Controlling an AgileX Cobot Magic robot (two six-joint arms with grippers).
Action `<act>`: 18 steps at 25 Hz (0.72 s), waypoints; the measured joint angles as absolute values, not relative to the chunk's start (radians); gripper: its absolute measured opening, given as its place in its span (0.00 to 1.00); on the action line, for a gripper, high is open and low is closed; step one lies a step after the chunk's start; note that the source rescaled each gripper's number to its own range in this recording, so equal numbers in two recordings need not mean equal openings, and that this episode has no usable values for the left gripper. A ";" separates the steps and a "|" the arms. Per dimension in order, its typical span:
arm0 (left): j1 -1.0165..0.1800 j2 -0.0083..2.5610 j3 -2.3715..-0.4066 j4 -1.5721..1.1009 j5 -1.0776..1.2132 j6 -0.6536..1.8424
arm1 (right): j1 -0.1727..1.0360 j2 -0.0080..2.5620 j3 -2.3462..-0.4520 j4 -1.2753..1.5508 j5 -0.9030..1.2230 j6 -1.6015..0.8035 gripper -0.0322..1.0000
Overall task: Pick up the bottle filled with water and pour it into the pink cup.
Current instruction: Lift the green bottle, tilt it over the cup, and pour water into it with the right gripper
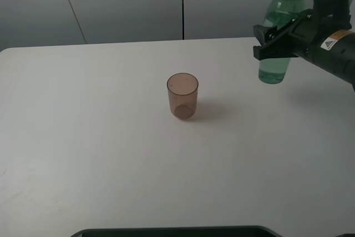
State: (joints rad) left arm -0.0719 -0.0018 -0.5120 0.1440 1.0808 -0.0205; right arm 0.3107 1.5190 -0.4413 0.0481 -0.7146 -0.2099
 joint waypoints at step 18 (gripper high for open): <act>-0.072 -0.002 -0.512 0.144 1.081 -0.020 | 0.552 1.563 -0.521 0.437 -0.635 -0.963 0.03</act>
State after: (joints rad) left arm -0.0719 -0.0018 -0.5120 0.1440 1.0808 -0.0205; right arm 0.5517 1.5627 -0.5209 0.4370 -0.6354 -0.9631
